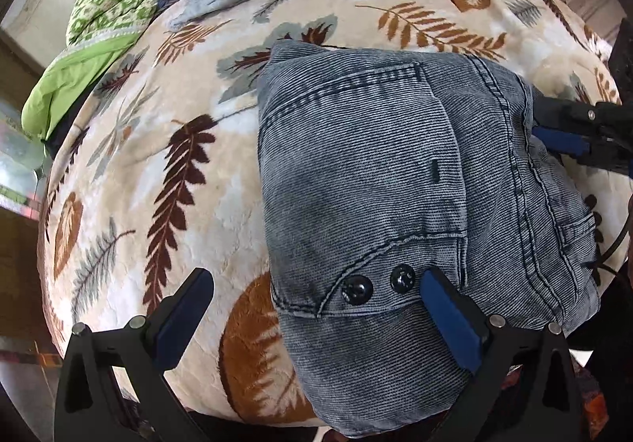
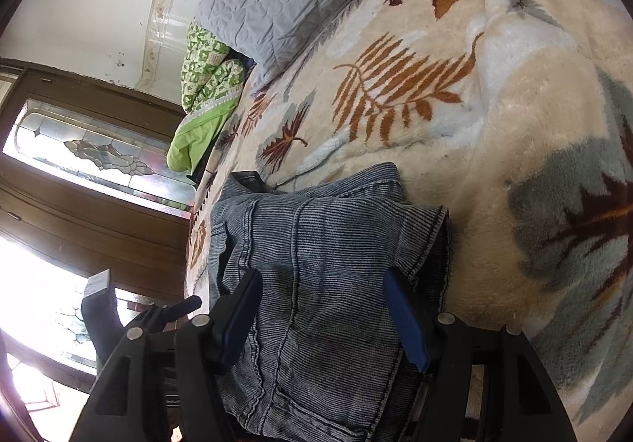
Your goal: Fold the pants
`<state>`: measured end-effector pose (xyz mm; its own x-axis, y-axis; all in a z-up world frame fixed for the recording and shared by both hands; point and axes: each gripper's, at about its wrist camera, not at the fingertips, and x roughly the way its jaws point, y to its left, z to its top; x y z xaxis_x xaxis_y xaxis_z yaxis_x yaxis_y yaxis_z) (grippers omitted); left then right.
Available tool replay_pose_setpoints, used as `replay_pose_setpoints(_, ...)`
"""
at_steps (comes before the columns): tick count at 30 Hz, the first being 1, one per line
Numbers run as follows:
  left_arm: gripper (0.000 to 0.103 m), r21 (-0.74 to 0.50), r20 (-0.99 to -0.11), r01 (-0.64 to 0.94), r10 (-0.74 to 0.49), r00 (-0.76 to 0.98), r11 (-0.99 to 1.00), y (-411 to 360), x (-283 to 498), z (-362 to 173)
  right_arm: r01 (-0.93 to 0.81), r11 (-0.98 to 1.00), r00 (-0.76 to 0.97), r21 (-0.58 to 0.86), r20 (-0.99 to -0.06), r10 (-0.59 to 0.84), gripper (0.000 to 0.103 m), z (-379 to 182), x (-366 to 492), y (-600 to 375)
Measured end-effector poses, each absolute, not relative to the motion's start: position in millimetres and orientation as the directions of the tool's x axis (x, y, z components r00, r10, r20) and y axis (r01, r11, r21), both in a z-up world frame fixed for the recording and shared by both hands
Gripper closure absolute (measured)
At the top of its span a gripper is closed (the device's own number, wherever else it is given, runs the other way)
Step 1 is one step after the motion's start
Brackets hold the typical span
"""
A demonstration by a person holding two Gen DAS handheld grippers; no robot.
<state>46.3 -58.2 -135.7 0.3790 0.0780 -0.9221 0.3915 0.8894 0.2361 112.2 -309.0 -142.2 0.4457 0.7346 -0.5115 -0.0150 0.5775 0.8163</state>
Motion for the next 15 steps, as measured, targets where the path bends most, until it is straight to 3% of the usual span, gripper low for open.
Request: replay_pose_setpoints(15,0.000,0.206,-0.935,0.414,0.053,0.352,0.887,-55.2,37.8,-127.9,-0.019,0.565,0.467,0.825,-0.492,0.734,0.037,-144.0,102.9,-313.3)
